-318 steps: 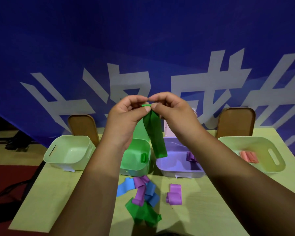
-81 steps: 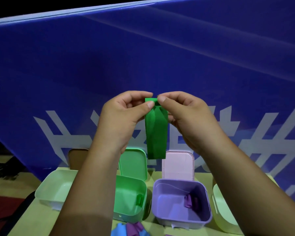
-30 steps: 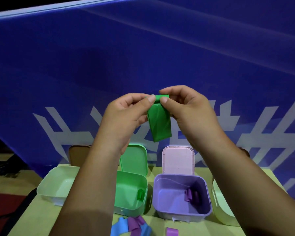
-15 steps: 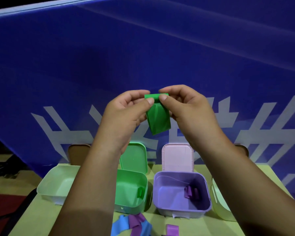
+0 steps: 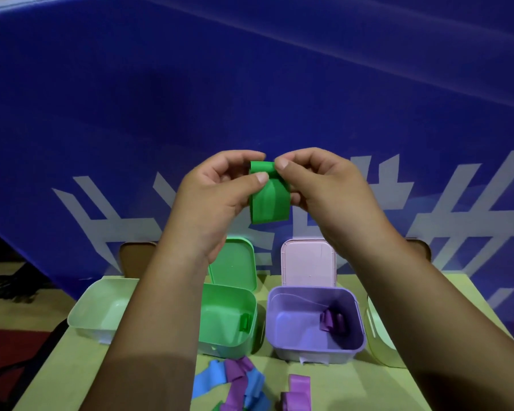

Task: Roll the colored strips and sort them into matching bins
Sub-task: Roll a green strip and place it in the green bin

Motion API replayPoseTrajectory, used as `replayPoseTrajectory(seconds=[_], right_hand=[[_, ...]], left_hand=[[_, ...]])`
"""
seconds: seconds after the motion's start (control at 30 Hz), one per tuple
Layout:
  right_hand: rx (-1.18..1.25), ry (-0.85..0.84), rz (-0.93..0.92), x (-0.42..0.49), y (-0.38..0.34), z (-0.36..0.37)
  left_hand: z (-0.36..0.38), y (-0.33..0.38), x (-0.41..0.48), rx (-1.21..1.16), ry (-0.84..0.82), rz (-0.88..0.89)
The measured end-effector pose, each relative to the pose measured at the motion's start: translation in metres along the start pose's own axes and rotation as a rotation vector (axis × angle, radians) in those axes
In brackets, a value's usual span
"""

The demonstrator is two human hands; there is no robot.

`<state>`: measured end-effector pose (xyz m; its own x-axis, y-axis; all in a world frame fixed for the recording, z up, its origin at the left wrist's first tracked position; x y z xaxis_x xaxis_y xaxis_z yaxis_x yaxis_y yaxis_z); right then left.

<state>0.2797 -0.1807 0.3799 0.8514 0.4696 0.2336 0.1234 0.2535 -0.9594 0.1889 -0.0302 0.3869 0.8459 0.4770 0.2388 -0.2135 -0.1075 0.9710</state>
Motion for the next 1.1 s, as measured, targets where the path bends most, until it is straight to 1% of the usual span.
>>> replayPoseTrajectory(seconds=[0.17, 0.3, 0.43, 0.67, 0.8, 0.93, 1.1], right_hand=[[0.021, 0.018, -0.028, -0.002, 0.005, -0.001], [0.042, -0.001, -0.037, -0.009, 0.011, 0.001], [0.036, -0.037, -0.017, -0.018, 0.016, 0.002], [0.102, -0.07, 0.1, -0.027, 0.033, 0.005], [0.103, -0.051, 0.094, -0.034, 0.042, 0.006], [0.043, -0.033, 0.067, -0.037, 0.05, 0.01], [0.051, -0.084, 0.078, -0.048, 0.058, 0.021]], left_hand=[[0.004, -0.008, -0.009, -0.103, 0.007, -0.108], [0.006, -0.016, -0.019, -0.08, 0.037, -0.167], [0.002, -0.023, -0.025, -0.026, 0.091, -0.146], [-0.001, -0.024, -0.041, -0.023, 0.089, -0.118], [-0.002, -0.033, -0.05, -0.102, 0.137, -0.172], [-0.002, -0.047, -0.059, -0.209, 0.2, -0.253], [-0.008, -0.061, -0.067, -0.206, 0.211, -0.291]])
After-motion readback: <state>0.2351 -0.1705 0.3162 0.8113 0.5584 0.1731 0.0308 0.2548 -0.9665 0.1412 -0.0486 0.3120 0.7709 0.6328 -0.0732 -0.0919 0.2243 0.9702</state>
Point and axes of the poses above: each hand's wrist, its own x-axis towards the middle knuckle, its own z-axis out of the palm, y = z × x, the point moved 7 cm from there along x, towards the middle knuckle, and after that the axes turned 5 degrees about x, right-handed, at the moved point
